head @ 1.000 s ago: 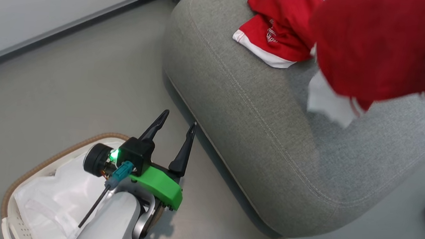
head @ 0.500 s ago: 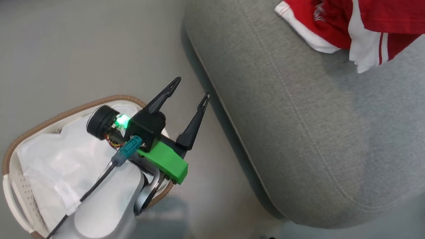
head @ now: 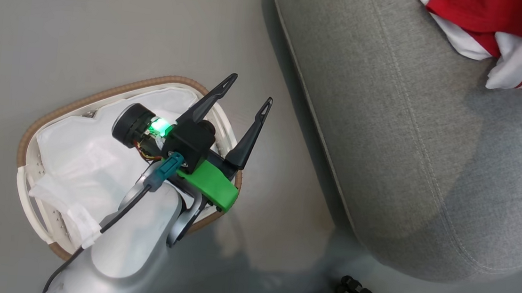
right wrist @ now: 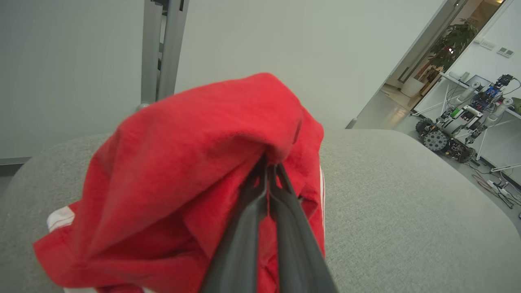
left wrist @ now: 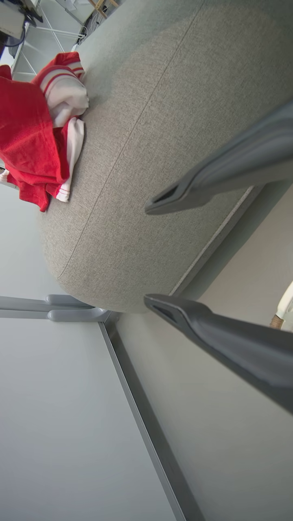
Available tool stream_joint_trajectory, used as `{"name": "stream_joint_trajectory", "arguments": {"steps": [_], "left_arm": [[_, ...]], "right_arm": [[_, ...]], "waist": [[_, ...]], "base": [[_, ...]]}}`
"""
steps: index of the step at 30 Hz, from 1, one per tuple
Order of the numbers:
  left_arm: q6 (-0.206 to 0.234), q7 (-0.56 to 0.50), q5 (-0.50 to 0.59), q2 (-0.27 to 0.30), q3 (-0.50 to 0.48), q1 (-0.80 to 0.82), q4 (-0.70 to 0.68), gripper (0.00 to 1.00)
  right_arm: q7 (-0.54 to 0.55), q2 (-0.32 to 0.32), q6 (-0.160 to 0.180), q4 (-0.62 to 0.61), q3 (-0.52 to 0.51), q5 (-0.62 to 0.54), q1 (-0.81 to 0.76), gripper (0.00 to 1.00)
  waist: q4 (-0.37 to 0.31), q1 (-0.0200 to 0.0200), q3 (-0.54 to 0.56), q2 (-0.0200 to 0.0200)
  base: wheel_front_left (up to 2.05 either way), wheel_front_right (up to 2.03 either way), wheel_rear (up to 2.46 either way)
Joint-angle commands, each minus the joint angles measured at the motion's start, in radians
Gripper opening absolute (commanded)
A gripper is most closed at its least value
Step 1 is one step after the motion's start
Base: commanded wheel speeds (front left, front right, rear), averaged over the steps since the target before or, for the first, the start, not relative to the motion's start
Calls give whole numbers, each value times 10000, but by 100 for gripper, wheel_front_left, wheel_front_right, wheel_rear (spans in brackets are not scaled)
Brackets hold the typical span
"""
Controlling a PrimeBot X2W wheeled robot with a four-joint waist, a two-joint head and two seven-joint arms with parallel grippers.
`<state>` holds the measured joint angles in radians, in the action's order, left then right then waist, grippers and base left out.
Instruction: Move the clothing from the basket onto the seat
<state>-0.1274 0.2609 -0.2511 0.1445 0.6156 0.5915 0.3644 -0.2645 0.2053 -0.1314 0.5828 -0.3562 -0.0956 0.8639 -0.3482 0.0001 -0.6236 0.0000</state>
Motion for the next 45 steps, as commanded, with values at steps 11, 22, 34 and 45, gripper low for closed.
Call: {"name": "stream_joint_trajectory", "arguments": {"steps": [11, 22, 34, 45], "left_arm": [[-54, 45, -402, -173, 145, -214, 416, 100], [118, 49, -664, -525, -542, -1169, 666, 100], [272, 47, -315, -792, -1748, -2578, 502, 100], [757, 36, -29, -884, -3417, -3586, 483, 100]], "right_arm": [[2, -546, 14, 591, -568, 453, -1687, 100], [2, -493, 14, -222, 16, 948, -3628, 100], [2, -896, 14, -1853, 1322, 1797, -4955, 100], [2, -1424, 14, -2264, 2581, 2057, -5303, 100]], "waist": [[-11, -1, 775, 0], [-213, -1, 2447, 0], [284, -1, 3952, 0], [1481, -1, 4599, 0]], "base": [[0, 0, 0], [0, 0, 0], [0, 0, 0], [0, 0, 0]]}}
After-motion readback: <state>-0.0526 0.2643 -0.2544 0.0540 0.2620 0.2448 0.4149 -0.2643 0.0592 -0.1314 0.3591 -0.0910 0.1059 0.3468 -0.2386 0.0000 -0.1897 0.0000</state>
